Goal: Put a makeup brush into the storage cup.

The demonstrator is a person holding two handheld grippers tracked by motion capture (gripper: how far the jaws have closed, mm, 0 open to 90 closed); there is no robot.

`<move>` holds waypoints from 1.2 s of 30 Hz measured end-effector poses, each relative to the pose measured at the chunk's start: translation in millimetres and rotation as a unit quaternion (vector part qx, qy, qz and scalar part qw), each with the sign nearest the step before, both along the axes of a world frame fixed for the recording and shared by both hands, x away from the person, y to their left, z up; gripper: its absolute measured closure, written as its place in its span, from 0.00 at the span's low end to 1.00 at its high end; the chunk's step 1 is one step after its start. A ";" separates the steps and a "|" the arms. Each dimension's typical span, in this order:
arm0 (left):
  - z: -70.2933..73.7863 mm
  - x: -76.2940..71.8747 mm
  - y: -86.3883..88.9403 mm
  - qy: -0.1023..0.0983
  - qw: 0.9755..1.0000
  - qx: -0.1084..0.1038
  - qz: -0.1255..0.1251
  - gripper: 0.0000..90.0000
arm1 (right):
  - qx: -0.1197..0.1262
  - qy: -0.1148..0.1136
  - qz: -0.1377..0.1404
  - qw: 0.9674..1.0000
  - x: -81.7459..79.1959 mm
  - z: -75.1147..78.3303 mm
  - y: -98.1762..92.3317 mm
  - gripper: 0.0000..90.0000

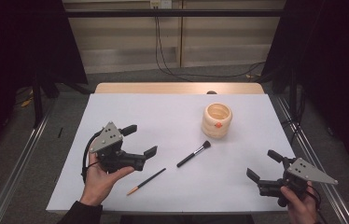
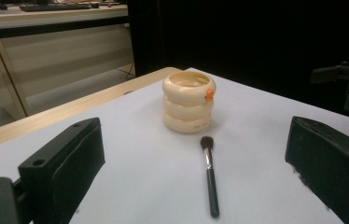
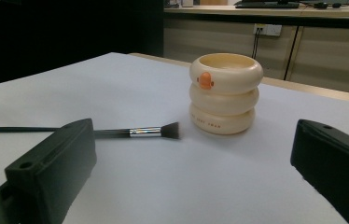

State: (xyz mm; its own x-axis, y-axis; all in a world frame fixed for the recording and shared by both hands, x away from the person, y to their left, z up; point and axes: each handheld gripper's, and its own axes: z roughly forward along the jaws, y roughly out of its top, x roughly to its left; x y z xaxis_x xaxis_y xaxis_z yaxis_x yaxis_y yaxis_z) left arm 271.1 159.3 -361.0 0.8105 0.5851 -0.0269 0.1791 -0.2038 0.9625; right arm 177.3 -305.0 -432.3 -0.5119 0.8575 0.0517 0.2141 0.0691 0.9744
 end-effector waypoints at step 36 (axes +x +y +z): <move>-38.8 27.1 -9.7 0.234 0.928 0.285 -0.045 0.14 | -0.001 0.008 0.005 1.000 0.0 0.3 0.6 0.00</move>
State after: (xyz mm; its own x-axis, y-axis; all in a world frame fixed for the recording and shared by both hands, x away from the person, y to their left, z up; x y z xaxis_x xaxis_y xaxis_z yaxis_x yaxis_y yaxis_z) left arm 298.2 149.6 -399.8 0.8345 0.5430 -0.0938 0.5075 -0.6910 0.5147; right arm 177.3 -304.4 -432.0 -0.5189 0.8529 0.0580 0.2294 0.0736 0.9705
